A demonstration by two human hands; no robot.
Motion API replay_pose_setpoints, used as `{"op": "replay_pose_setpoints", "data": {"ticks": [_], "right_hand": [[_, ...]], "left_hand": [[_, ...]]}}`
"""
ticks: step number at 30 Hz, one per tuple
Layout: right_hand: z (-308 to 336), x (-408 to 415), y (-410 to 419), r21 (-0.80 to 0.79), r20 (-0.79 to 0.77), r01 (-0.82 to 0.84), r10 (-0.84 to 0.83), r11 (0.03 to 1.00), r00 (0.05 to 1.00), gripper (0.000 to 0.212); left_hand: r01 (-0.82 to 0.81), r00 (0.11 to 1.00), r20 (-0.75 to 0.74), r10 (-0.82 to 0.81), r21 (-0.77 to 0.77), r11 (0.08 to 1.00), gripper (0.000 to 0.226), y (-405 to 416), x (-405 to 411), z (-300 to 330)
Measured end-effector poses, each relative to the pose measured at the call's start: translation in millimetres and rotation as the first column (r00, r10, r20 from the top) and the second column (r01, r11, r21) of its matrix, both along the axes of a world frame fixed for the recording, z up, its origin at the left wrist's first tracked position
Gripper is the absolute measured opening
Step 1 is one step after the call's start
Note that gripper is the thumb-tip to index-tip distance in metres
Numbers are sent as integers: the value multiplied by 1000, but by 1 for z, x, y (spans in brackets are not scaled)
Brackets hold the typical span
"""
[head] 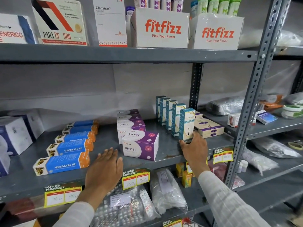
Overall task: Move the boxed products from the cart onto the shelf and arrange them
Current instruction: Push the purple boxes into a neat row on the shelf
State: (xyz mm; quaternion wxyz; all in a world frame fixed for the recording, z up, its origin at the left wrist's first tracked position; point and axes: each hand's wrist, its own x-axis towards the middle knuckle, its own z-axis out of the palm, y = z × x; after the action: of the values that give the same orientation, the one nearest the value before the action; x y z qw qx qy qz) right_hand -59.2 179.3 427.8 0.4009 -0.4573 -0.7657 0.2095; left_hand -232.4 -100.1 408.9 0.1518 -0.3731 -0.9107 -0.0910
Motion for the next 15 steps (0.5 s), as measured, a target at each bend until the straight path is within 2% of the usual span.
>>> {"op": "replay_pose_setpoints", "data": {"ticks": [4,6,9,11,13,15], "right_hand": [[1,2,0,-20,-19,-30,30,999,999,65],[1,7,-8,21,-129,-16,19,1000,991,72],[1,10,-35,248,-325,-46,128,968,937,45],[6,7,-55,285,-339,-242,333,928,880,41],[10,-1,-70,172,-300,-492,521,854,799,58],[10,-13,-75,97,-237,-631,633,770,737,70]], "left_hand": [[1,1000,5,-1,15,1000,81,0,0,0],[-3,1000,0,3,21,1000,80,0,1,0],[-12,1000,2,12,30,999,80,2,3,1],[-26,1000,0,26,40,999,82,2,5,1],[-64,998,-1,64,38,997,80,1,8,2],[-104,995,5,104,41,994,76,-1,13,3]]}}
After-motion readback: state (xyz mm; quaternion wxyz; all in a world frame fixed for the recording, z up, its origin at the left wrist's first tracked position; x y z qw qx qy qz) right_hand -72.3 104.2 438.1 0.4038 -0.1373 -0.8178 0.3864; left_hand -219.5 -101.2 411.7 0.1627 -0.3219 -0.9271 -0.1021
